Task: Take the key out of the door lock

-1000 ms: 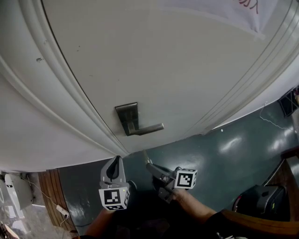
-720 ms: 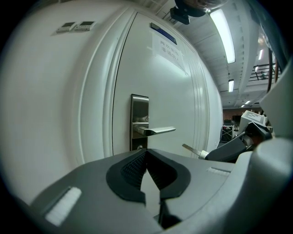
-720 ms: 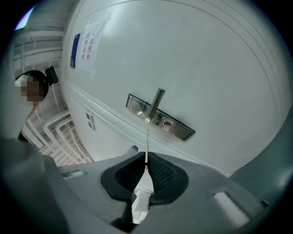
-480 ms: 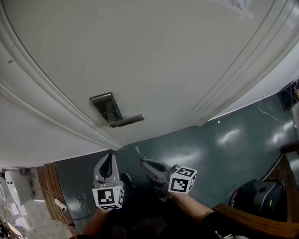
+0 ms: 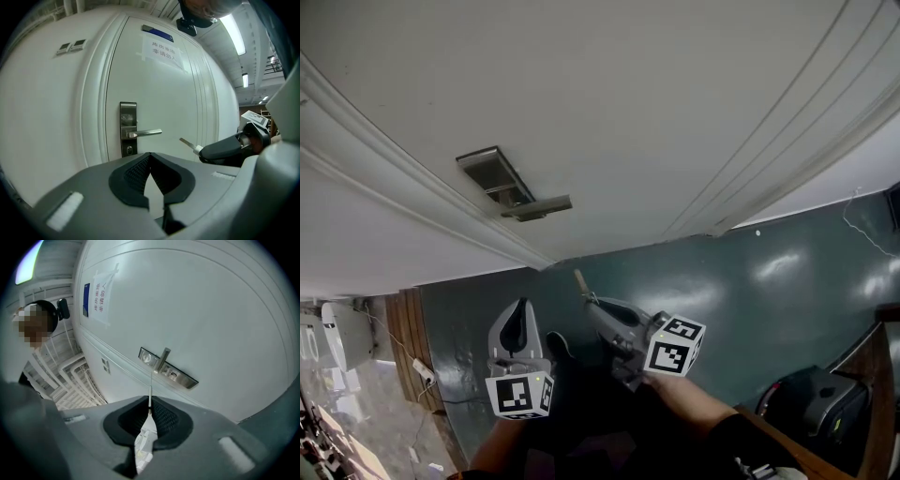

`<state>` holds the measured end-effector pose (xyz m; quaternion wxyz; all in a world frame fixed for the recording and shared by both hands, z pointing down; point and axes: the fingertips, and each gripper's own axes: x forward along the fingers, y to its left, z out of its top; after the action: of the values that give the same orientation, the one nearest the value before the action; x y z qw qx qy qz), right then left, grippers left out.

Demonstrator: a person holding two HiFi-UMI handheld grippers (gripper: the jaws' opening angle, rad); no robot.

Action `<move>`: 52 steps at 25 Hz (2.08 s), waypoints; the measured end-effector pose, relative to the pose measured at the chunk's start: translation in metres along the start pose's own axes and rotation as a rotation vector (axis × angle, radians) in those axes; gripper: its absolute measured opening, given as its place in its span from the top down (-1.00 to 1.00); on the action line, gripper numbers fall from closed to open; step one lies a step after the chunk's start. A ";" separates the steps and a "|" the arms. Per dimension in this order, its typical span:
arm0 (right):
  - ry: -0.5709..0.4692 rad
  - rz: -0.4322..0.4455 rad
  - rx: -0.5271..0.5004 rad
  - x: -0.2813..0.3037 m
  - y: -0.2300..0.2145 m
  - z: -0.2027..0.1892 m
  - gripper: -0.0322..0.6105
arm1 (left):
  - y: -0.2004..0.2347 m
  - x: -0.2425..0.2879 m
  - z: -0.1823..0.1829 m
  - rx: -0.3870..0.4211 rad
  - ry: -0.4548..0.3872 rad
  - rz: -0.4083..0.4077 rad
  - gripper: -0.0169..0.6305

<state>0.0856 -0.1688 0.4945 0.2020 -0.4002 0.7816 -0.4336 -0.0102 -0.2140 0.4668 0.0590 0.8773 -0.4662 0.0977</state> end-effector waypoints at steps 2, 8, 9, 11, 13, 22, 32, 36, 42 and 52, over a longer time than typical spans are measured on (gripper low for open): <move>-0.007 0.007 0.000 -0.007 0.005 -0.002 0.85 | -0.002 -0.010 -0.001 -0.001 -0.001 0.011 0.89; -0.022 0.018 -0.006 -0.024 0.030 -0.021 0.85 | -0.010 -0.046 -0.003 0.003 -0.031 0.001 0.89; -0.025 0.014 -0.004 -0.026 0.034 -0.027 0.85 | -0.009 -0.054 -0.005 0.002 -0.037 -0.001 0.89; -0.028 0.003 0.006 -0.032 0.042 -0.042 0.85 | -0.006 -0.075 -0.009 -0.008 -0.045 0.002 0.89; -0.030 -0.007 0.019 -0.037 0.054 -0.060 0.85 | 0.000 -0.098 -0.012 -0.026 -0.053 0.007 0.89; -0.097 -0.067 0.116 -0.074 0.108 -0.135 0.85 | -0.007 -0.200 -0.040 -0.084 -0.096 -0.057 0.89; -0.078 -0.065 0.104 -0.116 0.133 -0.168 0.85 | -0.020 -0.246 -0.055 -0.105 -0.115 -0.011 0.89; -0.087 -0.037 0.144 -0.127 0.131 -0.162 0.85 | -0.028 -0.239 -0.049 -0.116 -0.114 0.019 0.89; -0.093 -0.010 0.183 -0.132 0.128 -0.154 0.85 | -0.045 -0.228 -0.047 -0.121 -0.110 0.030 0.89; -0.064 -0.011 0.219 -0.142 0.123 -0.163 0.86 | -0.058 -0.228 -0.049 -0.118 -0.099 0.039 0.89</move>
<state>0.0071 0.0661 0.4750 0.2670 -0.3938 0.7203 -0.5048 -0.0924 0.0119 0.4625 0.0858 0.8668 -0.4905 0.0277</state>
